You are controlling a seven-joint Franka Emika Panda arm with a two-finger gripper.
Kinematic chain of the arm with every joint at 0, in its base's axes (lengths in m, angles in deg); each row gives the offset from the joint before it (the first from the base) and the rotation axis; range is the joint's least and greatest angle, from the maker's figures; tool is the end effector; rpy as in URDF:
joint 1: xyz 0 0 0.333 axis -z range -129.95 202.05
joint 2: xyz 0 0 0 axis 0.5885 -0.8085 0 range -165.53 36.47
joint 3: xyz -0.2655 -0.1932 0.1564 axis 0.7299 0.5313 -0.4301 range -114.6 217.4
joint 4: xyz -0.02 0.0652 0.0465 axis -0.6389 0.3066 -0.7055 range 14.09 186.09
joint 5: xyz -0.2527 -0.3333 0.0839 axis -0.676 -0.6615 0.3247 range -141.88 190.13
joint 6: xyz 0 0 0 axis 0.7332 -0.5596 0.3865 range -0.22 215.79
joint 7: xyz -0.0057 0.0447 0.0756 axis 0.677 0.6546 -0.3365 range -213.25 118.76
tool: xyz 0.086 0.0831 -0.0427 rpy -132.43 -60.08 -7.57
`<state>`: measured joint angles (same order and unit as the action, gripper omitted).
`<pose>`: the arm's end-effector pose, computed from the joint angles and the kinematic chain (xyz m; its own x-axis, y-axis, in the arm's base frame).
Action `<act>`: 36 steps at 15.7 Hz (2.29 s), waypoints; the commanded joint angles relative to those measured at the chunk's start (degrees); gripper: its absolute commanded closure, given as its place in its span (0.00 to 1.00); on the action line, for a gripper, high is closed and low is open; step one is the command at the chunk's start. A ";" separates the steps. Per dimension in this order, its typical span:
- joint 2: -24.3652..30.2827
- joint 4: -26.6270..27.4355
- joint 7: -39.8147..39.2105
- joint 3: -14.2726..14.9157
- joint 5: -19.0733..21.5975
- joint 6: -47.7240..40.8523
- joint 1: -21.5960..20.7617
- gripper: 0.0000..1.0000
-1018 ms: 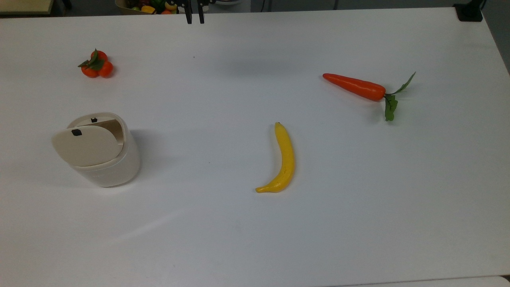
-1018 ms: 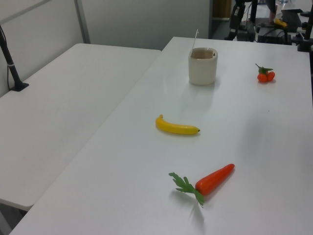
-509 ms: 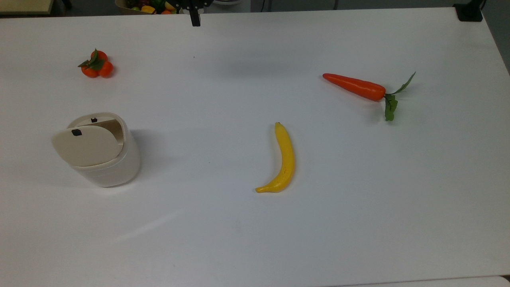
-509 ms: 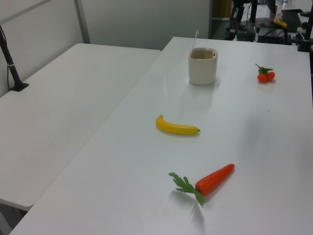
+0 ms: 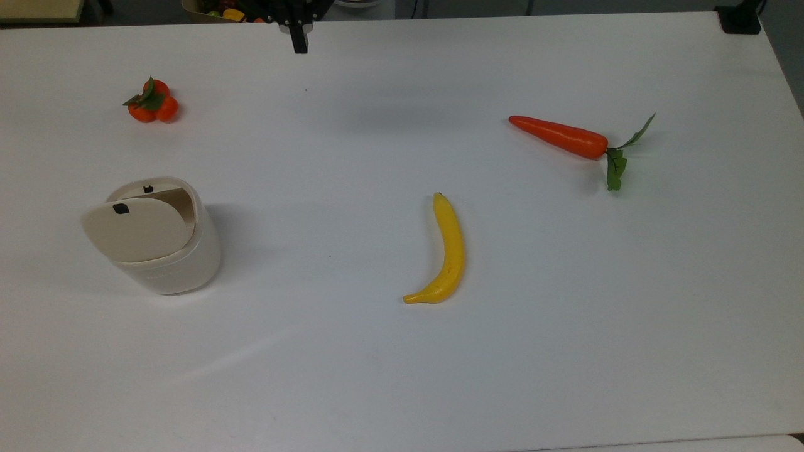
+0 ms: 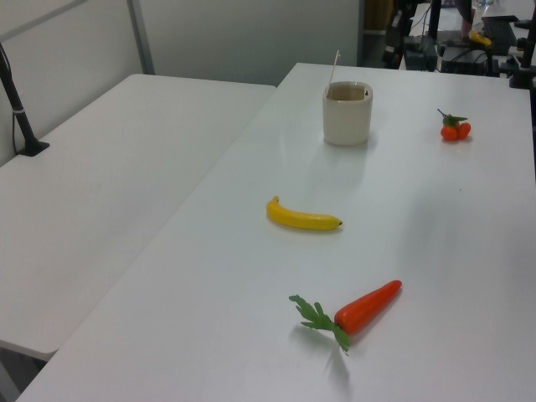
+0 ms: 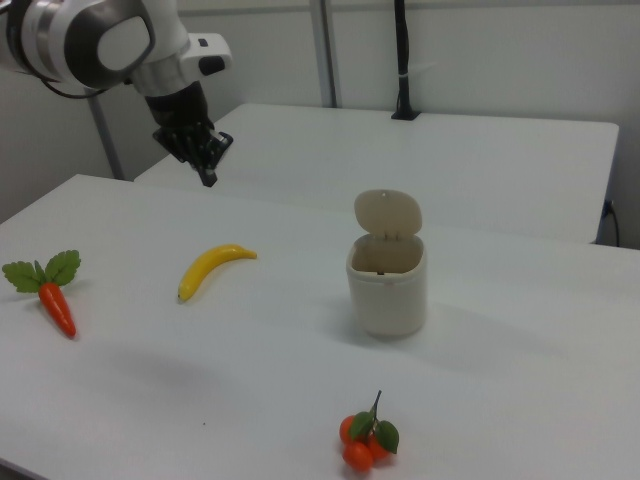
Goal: Close garbage bin
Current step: 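Move the gripper over the open lid of the cream bin, then lower the gripper against the raised lid, pushing it down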
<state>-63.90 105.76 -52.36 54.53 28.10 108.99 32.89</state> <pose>0.6174 0.0066 0.6396 0.9703 0.0678 0.2322 0.0813 -0.9955 -0.0492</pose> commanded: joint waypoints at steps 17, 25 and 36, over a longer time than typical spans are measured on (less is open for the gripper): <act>-13.45 0.66 0.19 0.21 1.48 47.08 8.78 1.00; -19.43 -0.75 0.02 0.21 1.21 54.13 9.84 1.00; -20.05 -0.13 -0.86 0.47 0.60 54.04 11.77 1.00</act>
<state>-83.79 105.49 -52.32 54.65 28.28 162.24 44.26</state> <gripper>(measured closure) 0.996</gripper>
